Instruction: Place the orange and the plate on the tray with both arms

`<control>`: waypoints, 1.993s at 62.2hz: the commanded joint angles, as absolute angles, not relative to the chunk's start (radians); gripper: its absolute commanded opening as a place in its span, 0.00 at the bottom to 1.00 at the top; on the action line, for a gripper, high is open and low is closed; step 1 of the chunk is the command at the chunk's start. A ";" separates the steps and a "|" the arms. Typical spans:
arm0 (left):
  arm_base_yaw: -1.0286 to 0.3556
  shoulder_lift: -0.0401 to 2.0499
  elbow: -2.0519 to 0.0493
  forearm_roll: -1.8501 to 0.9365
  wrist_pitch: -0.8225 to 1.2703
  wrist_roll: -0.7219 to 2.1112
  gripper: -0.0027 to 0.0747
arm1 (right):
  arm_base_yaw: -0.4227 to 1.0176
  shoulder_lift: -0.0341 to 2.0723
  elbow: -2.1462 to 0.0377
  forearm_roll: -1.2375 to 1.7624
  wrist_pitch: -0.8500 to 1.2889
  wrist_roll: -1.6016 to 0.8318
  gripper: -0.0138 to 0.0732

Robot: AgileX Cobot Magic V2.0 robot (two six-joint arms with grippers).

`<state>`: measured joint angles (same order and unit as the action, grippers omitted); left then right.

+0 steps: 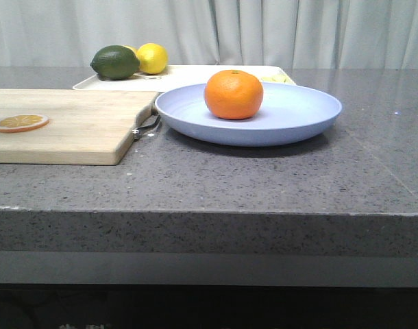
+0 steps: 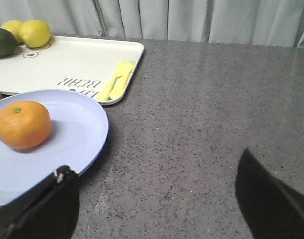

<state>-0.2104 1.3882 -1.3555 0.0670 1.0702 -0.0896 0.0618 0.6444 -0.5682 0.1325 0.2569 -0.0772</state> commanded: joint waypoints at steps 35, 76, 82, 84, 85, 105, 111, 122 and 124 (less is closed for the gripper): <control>-0.066 0.468 -0.684 0.051 0.638 -0.102 0.01 | 0.062 0.649 -0.604 0.133 0.176 -0.087 0.90; -0.066 0.037 -0.421 0.051 0.485 -0.102 0.01 | 0.062 0.740 -0.677 0.201 0.224 -0.087 0.90; -0.066 0.037 -0.421 0.051 0.485 -0.102 0.01 | 0.062 0.858 -0.757 0.252 0.277 -0.087 0.90; -0.066 0.037 -0.421 0.051 0.485 -0.102 0.01 | 0.062 0.905 -0.789 0.267 0.294 -0.087 0.90; -0.066 0.037 -0.421 0.051 0.485 -0.102 0.01 | 0.062 0.924 -0.802 0.274 0.303 -0.087 0.90; -0.066 0.037 -0.418 0.051 0.487 -0.102 0.01 | 0.065 1.382 -1.099 0.327 0.477 -0.087 0.90; -0.066 0.037 -0.418 0.051 0.487 -0.102 0.01 | 0.084 1.480 -1.162 0.349 0.498 -0.087 0.90; -0.066 0.037 -0.418 0.051 0.487 -0.102 0.01 | 0.152 1.604 -1.245 0.355 0.507 -0.088 0.90; -0.066 0.037 -0.418 0.051 0.487 -0.102 0.01 | 0.167 1.621 -1.255 0.355 0.505 -0.088 0.90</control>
